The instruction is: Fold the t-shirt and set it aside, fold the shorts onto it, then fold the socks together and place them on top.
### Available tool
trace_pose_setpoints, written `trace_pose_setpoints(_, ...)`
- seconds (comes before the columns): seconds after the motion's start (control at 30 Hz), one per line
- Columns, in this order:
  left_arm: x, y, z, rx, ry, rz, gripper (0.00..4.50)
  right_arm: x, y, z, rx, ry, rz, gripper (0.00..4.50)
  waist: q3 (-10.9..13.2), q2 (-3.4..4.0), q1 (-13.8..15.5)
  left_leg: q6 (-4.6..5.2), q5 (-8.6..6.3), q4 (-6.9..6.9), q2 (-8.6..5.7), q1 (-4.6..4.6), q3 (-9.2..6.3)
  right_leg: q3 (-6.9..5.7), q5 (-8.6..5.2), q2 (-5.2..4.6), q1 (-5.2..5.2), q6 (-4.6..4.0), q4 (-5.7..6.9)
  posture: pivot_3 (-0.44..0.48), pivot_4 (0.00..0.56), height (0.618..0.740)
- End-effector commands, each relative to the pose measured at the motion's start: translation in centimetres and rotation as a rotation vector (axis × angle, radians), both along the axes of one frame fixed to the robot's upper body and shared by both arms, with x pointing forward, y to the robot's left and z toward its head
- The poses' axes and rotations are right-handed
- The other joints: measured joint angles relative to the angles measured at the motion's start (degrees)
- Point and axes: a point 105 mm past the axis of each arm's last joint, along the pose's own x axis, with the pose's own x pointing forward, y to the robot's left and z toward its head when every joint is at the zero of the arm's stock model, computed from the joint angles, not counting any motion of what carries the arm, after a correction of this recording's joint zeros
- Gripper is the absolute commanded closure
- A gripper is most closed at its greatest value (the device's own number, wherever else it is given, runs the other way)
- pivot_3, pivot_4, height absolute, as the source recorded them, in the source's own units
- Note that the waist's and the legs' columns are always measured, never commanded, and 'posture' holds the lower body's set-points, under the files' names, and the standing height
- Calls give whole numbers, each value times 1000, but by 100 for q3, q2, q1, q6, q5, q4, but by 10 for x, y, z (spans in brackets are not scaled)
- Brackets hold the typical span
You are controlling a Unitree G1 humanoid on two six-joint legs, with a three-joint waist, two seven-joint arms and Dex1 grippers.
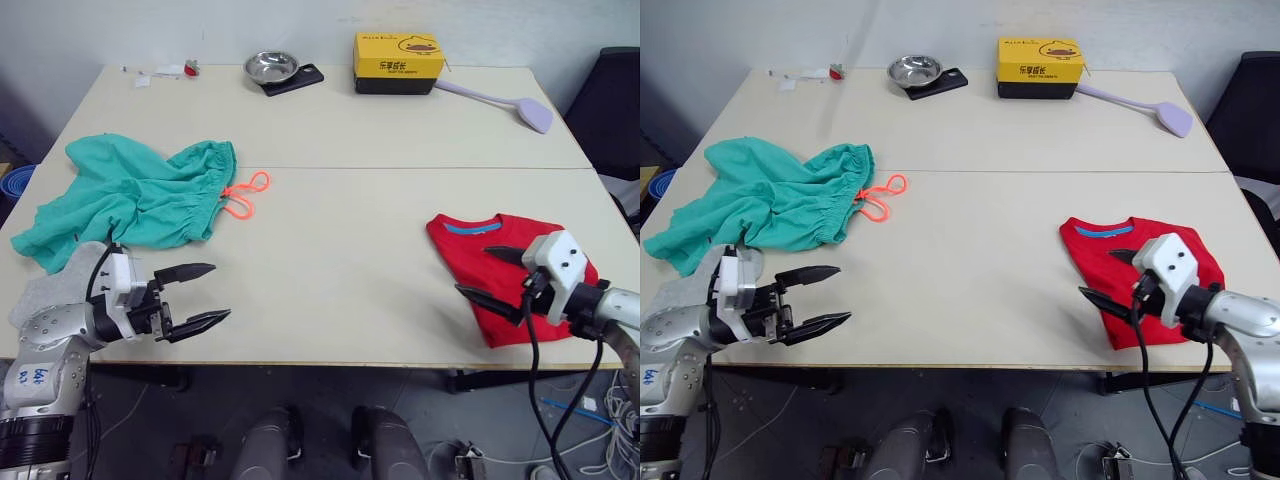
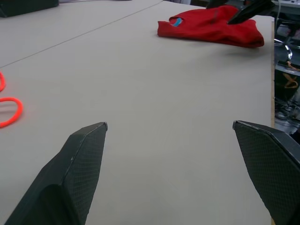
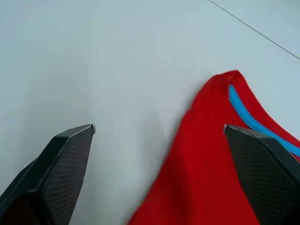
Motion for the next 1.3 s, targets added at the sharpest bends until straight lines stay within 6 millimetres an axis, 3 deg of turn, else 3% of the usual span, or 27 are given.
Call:
trace_pose_setpoints(0.03,-2,4,13,37,-59,19,0,3,16,6,29,-46,53,28,4,7,-75,34,36,-28,-41,4,-68,-72,-3,-23,47,7,-11,0,150,740)
trace_pose_setpoints(0.17,-2,6,14,47,-64,36,0,10,27,6,50,-71,63,28,16,14,-63,58,188,-142,-250,3,-371,-330,-60,-145,165,99,10,0,150,740)
trace_pose_setpoints(0.23,-1,9,14,60,-69,49,0,11,32,6,52,-90,85,28,18,15,84,46,193,-111,-247,-3,-365,-175,-85,-146,150,114,21,0,150,740)
trace_pose_setpoints(0.37,1,17,12,86,-67,94,0,2,40,4,40,-189,183,28,17,13,255,12,168,-109,-249,-2,-359,-141,-84,-145,147,113,-5,0,150,740)
trace_pose_setpoints(0.5,-1,35,11,82,-62,189,0,-8,35,-8,-26,-189,216,28,17,12,291,9,152,-112,-248,-1,-344,-129,-84,-135,146,113,-5,0,150,740)
trace_pose_setpoints(0.67,-24,58,8,76,-55,308,0,-18,19,-17,-36,-136,133,28,18,7,252,23,150,-114,-240,1,-323,-122,-84,-136,145,113,-3,0,150,740)
trace_pose_setpoints(0.73,-33,69,3,81,-49,371,0,-22,18,-19,-26,-120,121,28,17,2,260,15,141,-108,-236,9,-312,-111,-84,-140,142,113,-9,0,150,740)
trace_pose_setpoints(0.83,-48,92,-6,84,-39,511,0,-28,24,-16,2,-148,136,28,12,-7,302,3,113,-98,-164,7,-180,23,-61,-103,51,74,0,0,150,740)
trace_pose_setpoints(0.9,-60,109,-12,83,-30,604,0,-33,24,-9,24,-195,137,28,10,-16,273,34,92,-109,-158,11,-181,25,-55,-95,56,71,-12,0,150,740)
trace_pose_setpoints(1.0,-79,131,-19,56,8,741,0,-52,22,-1,94,-262,193,28,9,-22,275,26,87,-111,-144,8,-179,30,-54,-75,54,71,-23,0,150,740)
trace_pose_setpoints(1.1,-94,152,-25,15,30,894,0,-70,21,-10,58,-256,272,28,5,-28,285,12,78,-111,-132,8,-175,33,-54,-57,58,70,-42,0,150,740)
trace_pose_setpoints(1.2,-98,155,-27,-19,46,944,0,-73,23,-13,60,-262,305,28,3,-36,286,11,75,-105,-127,7,-170,34,-53,-52,60,70,-46,0,150,740)
trace_pose_setpoints(1.3,-86,147,-18,-36,33,911,0,-70,27,-5,111,-283,325,28,-6,-51,287,20,70,-101,-123,8,-169,41,-36,-52,60,57,-48,0,150,740)
